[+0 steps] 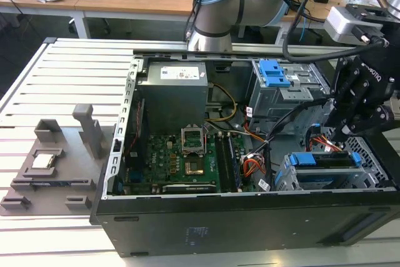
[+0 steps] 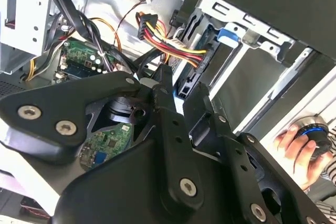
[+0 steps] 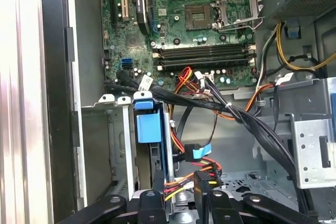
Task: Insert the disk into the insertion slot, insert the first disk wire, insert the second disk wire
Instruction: 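Insert the first disk wire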
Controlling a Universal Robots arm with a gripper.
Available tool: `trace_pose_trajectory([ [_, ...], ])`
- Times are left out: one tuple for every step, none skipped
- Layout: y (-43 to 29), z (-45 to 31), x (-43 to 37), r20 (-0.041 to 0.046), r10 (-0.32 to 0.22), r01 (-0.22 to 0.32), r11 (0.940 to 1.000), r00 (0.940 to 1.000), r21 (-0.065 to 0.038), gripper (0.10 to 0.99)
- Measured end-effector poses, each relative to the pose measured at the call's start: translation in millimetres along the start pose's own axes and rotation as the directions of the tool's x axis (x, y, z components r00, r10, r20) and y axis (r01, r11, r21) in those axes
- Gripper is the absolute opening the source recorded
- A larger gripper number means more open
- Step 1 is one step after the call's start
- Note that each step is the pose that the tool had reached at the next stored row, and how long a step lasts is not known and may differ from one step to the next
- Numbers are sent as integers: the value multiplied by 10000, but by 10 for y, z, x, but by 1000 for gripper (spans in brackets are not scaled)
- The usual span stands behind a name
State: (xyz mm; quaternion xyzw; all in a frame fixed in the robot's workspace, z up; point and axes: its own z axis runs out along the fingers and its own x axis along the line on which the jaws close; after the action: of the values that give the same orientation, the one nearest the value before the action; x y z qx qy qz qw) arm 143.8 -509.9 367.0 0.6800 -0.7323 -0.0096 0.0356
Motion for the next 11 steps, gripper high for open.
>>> trace_pose_trajectory([
  [9, 1, -3, 0, 0, 0, 10000, 10000, 0, 361],
  [19, 2, -8, 0, 0, 0, 10000, 10000, 0, 361],
  [27, 3, -22, 0, 0, 0, 10000, 10000, 0, 361],
  [33, 3, -41, 1, 0, 0, 10000, 10000, 0, 361],
  [45, 2, -76, 1, 0, 0, 10000, 10000, 0, 361],
  [54, 3, -84, 0, 0, 0, 10000, 10000, 0, 361],
  [62, 3, -84, -3, 0, 0, 10000, 10000, 0, 361],
  [66, 3, -83, -10, 0, 0, 10000, 10000, 1, 361],
  [71, 3, -81, -15, 1, -1, 10000, 10000, 1, 361],
  [71, 3, -74, -16, 0, 0, 10000, 10000, 2, 361],
  [69, 5, -51, -15, -1, 1, 10000, 10000, 1, 361],
])
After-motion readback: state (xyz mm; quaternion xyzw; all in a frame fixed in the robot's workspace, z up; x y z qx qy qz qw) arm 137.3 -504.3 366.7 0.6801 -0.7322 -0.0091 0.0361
